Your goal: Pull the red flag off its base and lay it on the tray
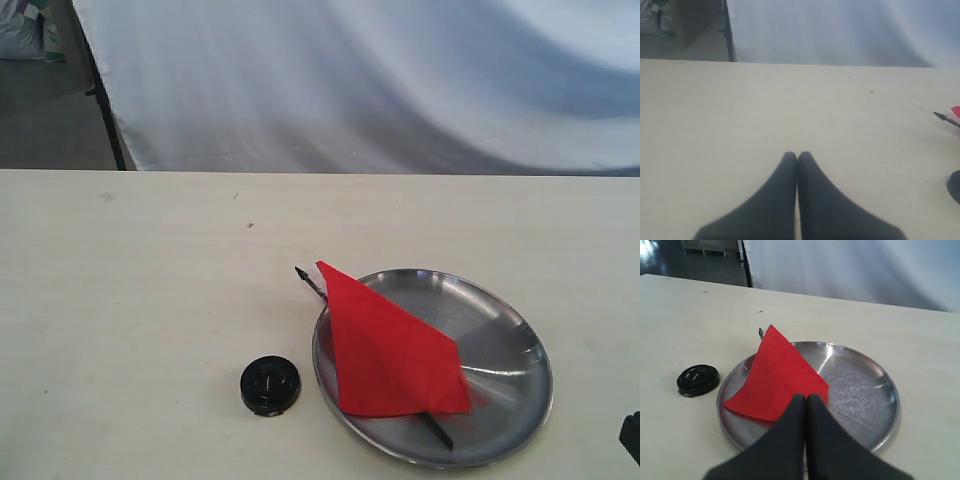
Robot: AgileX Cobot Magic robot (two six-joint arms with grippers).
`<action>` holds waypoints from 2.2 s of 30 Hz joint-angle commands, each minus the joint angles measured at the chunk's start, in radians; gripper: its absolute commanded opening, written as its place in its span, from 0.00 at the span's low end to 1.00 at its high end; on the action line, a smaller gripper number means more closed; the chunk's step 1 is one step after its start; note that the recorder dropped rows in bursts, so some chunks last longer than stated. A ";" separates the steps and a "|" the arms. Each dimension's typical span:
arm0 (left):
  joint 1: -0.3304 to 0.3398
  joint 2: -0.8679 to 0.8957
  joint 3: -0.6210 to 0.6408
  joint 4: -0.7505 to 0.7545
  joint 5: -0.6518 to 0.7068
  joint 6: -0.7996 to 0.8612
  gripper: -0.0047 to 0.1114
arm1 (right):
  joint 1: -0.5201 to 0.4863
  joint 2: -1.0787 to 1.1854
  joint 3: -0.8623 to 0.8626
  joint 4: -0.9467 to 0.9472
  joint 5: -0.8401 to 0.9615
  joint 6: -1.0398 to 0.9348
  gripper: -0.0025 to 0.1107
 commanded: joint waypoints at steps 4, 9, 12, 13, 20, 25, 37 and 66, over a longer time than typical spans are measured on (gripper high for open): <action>0.001 -0.003 0.003 0.003 -0.003 -0.001 0.04 | -0.039 -0.007 0.004 0.001 -0.009 -0.011 0.02; 0.001 -0.003 0.003 0.003 -0.003 -0.001 0.04 | -0.165 -0.007 0.004 0.001 -0.009 -0.011 0.02; 0.001 -0.003 0.003 0.003 -0.003 -0.001 0.04 | -0.243 -0.007 0.004 0.001 -0.009 -0.011 0.02; 0.001 -0.003 0.003 0.003 -0.003 -0.001 0.04 | -0.271 -0.007 0.004 0.001 -0.009 -0.011 0.02; 0.001 -0.003 0.003 0.003 -0.003 -0.001 0.04 | -0.347 -0.007 0.004 0.001 -0.009 -0.011 0.02; 0.001 -0.003 0.003 0.003 -0.003 -0.001 0.04 | -0.347 -0.007 0.004 0.001 -0.009 -0.011 0.02; 0.001 -0.003 0.003 0.003 -0.003 -0.001 0.04 | -0.346 -0.007 0.004 0.001 -0.009 -0.006 0.02; 0.001 -0.003 0.003 0.005 -0.003 -0.001 0.04 | -0.367 -0.007 0.004 0.001 -0.009 -0.006 0.02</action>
